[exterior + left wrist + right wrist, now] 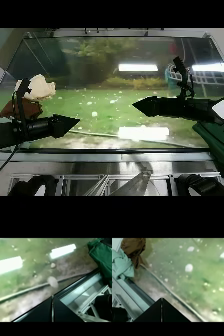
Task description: Fold the shirts.
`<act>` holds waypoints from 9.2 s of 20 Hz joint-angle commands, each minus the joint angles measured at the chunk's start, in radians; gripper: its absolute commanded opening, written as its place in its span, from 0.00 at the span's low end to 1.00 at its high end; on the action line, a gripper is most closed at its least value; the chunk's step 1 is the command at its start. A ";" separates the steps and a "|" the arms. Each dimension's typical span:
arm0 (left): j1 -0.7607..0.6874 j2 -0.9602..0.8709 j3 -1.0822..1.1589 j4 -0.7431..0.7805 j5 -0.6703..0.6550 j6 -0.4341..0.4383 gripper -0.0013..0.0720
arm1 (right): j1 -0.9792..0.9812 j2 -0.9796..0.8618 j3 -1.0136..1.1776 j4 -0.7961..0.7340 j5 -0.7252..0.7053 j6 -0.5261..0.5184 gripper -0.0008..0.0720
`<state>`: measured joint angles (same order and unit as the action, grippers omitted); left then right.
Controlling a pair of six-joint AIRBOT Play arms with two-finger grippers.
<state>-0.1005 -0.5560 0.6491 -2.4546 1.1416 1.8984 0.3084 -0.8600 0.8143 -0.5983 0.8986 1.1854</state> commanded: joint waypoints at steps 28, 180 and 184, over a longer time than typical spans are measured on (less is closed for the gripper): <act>0.383 -1.594 1.311 0.811 0.058 -0.120 0.90 | 0.001 0.000 0.000 0.000 -0.001 0.000 0.04; 0.086 -0.599 0.938 -0.322 0.469 0.113 0.05 | -0.867 -0.068 0.350 0.808 0.716 -0.480 0.04; 0.318 -0.385 1.199 -0.319 0.441 0.113 0.05 | -1.095 0.276 0.450 0.865 0.330 -0.536 0.03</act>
<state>0.0643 -1.0939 1.6722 -2.7655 1.5837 2.0171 -0.6472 -0.8185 1.1938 0.1276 1.4719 0.7059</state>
